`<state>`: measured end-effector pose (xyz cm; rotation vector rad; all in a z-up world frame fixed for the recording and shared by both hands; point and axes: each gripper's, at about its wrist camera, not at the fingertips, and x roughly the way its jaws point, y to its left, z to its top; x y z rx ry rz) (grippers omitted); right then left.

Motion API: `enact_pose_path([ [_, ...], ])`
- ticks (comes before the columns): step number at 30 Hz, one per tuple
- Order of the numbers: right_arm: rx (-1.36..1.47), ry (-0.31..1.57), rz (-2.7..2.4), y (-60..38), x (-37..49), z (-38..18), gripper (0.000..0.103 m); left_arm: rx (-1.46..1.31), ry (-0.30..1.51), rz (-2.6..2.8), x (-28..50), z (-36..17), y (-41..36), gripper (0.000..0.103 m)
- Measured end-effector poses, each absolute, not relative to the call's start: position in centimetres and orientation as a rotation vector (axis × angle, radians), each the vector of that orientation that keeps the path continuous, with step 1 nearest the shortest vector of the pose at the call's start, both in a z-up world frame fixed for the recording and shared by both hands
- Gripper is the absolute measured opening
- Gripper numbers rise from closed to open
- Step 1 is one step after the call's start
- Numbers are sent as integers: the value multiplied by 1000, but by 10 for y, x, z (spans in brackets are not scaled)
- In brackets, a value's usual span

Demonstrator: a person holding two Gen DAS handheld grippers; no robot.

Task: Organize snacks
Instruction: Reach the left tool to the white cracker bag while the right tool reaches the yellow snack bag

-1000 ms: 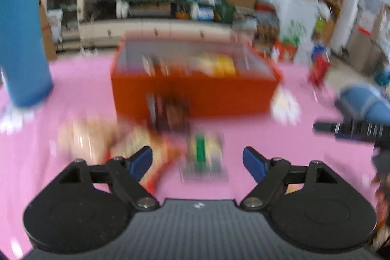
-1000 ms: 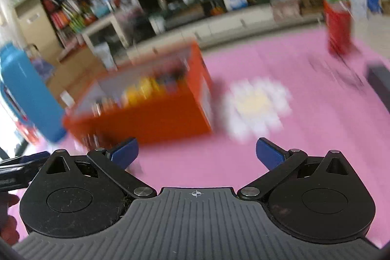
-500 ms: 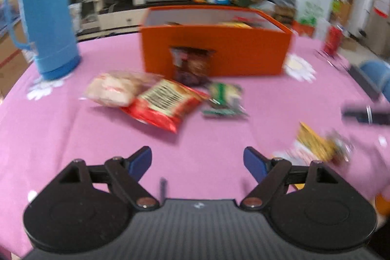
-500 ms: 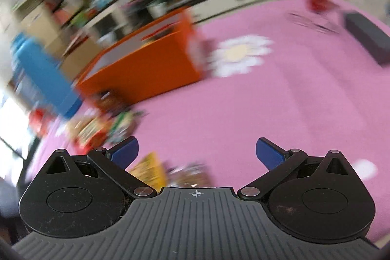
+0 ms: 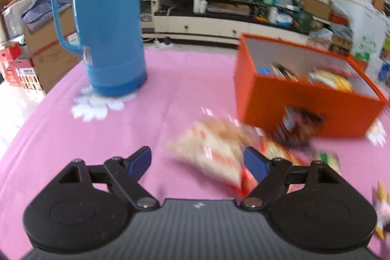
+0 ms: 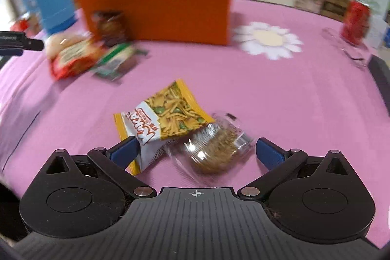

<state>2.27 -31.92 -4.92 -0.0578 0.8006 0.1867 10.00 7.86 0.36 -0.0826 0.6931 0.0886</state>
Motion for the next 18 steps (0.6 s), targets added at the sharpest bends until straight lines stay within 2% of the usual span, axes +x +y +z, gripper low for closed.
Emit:
enact_pose_path([
  [8,70,773,196,-329,30,-46,93,-48,768,43,180,-13,74,83],
  [10,103,776,193,-332,31,-47,93,-59,806,40,188,-22,76,75],
  [12,136,783,193,-335,33,-48,93,-87,823,1,183,-26,79,70],
  [18,282,809,210,-350,35,-51,93,-42,857,-34,141,-27,72,70],
])
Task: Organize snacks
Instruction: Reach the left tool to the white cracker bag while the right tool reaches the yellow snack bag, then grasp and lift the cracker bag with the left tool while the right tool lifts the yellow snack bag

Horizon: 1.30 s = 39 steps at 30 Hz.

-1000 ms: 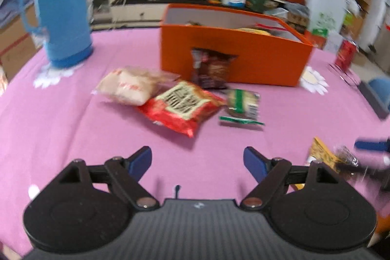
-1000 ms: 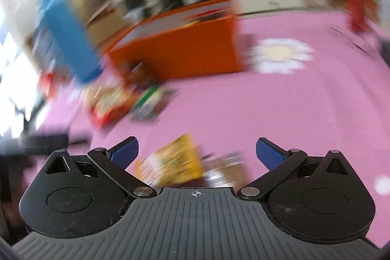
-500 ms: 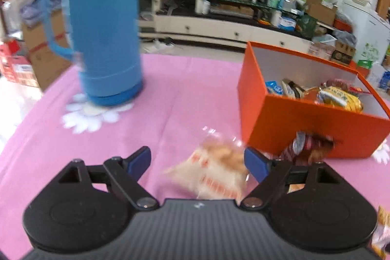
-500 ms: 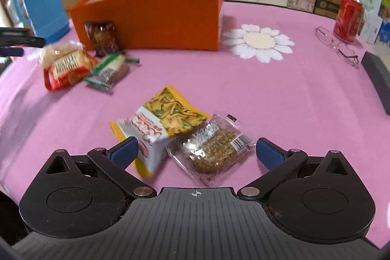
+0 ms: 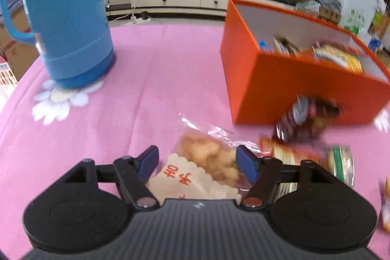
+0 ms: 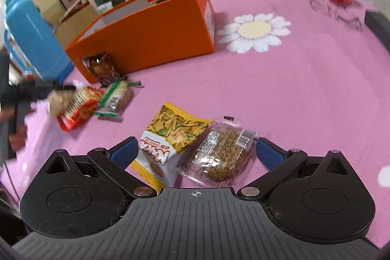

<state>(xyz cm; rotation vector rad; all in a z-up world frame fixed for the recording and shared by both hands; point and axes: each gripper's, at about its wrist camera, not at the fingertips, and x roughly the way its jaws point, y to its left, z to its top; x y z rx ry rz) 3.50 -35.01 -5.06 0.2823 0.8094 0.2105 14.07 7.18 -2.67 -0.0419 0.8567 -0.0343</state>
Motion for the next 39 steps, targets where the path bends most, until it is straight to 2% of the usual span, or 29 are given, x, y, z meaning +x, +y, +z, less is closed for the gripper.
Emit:
enact_pose_path([
  [6,389,801,215,-362,32,-50,93,-75,898,-44,82,-33,70,70],
  [10,404,778,211,-367,29,-46,93,-89,830,-26,44,-17,72,85],
  [18,419,756,323,-380,2,-35,93,171,770,-21,23,-15,52,86],
  [23,404,783,381,-374,-26,-46,93,39,723,-33,25,-19,58,87],
  [28,440,794,441,-364,-4,-51,93,-10,716,-28,28,-15,62,87],
  [33,289,838,433,-334,19,-57,93,-130,753,-23,32,-19,81,87],
  [39,251,842,421,-319,34,-55,93,-216,780,-84,29,-18,99,88],
])
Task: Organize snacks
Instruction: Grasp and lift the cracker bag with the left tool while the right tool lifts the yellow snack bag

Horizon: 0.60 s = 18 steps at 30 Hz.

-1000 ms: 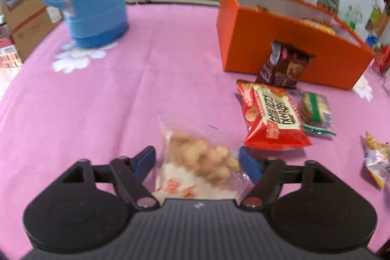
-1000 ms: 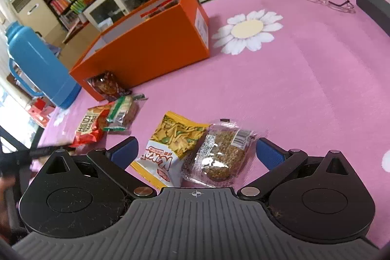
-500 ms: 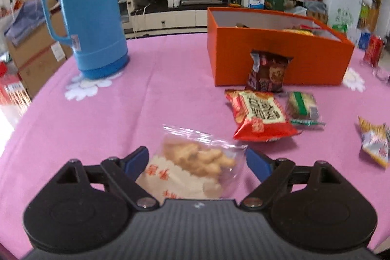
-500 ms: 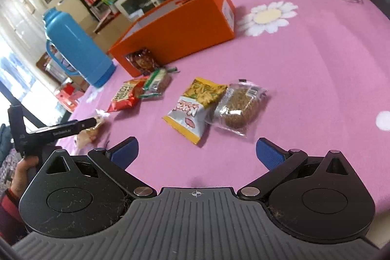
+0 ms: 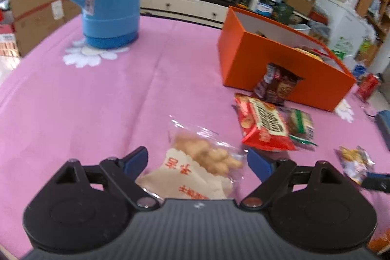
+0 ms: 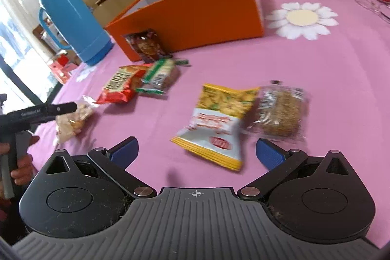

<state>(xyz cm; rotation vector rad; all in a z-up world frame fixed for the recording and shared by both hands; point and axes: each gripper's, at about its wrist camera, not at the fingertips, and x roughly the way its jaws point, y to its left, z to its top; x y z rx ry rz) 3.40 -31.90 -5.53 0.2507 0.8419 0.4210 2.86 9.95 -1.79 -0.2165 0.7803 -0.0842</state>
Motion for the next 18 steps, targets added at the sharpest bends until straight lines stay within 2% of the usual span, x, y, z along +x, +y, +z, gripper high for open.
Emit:
enact_pose_path([
  [12,114,799,339,-283,65,-63,93,88,835,-128,28,-38,60,89],
  [18,100,788,336,-285,61,-64,93,90,853,-97,40,-47,61,88],
])
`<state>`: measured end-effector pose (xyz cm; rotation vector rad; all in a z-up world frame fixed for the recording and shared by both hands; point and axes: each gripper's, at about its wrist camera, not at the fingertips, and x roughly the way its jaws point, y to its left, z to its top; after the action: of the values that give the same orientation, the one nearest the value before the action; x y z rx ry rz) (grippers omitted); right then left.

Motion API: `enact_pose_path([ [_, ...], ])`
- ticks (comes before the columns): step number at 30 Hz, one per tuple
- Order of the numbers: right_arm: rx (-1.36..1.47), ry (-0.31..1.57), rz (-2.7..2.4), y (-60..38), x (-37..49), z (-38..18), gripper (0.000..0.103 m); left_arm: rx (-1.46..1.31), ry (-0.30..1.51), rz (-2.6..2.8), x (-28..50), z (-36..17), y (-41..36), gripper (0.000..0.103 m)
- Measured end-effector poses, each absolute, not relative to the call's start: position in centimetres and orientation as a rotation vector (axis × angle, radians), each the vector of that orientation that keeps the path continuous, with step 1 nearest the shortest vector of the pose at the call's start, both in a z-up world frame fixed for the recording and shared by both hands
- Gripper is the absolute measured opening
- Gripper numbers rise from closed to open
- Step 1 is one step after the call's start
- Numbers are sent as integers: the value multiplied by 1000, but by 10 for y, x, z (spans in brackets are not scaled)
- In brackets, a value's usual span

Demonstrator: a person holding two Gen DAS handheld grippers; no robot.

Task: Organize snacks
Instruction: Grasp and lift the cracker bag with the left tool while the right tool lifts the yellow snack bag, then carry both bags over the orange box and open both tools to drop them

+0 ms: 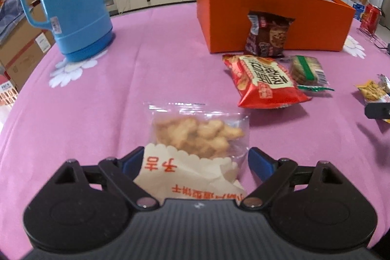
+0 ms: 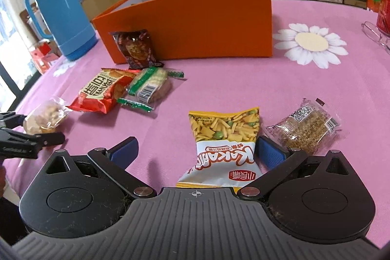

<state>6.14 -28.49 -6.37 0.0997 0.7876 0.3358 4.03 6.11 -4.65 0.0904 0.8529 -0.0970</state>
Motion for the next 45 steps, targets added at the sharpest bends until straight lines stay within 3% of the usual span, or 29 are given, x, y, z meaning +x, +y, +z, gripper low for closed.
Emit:
enact_pose_path([
  [2,94,781,325,-285,60,-64,83,33,855,-112,41,-46,67,75],
  [3,68,770,305,-284,58,-63,65,18,851,-112,39,-43,68,69],
  [4,42,763,288,-284,56,-62,29,7,843,-110,36,-40,69,67],
  [5,43,762,284,-287,55,-61,23,0,834,-106,33,-36,69,67],
  [9,137,771,323,-298,46,-57,22,-53,789,-123,16,-14,71,65],
  [15,158,643,386,-292,22,-21,22,-123,741,-157,10,17,63,65],
  [25,134,398,336,-293,103,73,22,-201,554,-224,132,93,1,66],
  [32,226,437,278,-289,195,45,22,-252,571,-192,215,70,-28,66],
  [38,227,459,241,-277,224,17,22,-262,617,-159,247,42,-26,65],
  [40,225,469,231,-273,229,11,23,-260,629,-144,250,37,-23,70],
  [42,211,461,217,-272,229,11,29,-246,613,-111,248,39,-21,89],
  [44,199,432,185,-273,224,15,52,-232,566,-93,240,46,-20,93],
  [45,203,404,182,-275,220,20,70,-223,552,-100,237,50,-21,93],
])
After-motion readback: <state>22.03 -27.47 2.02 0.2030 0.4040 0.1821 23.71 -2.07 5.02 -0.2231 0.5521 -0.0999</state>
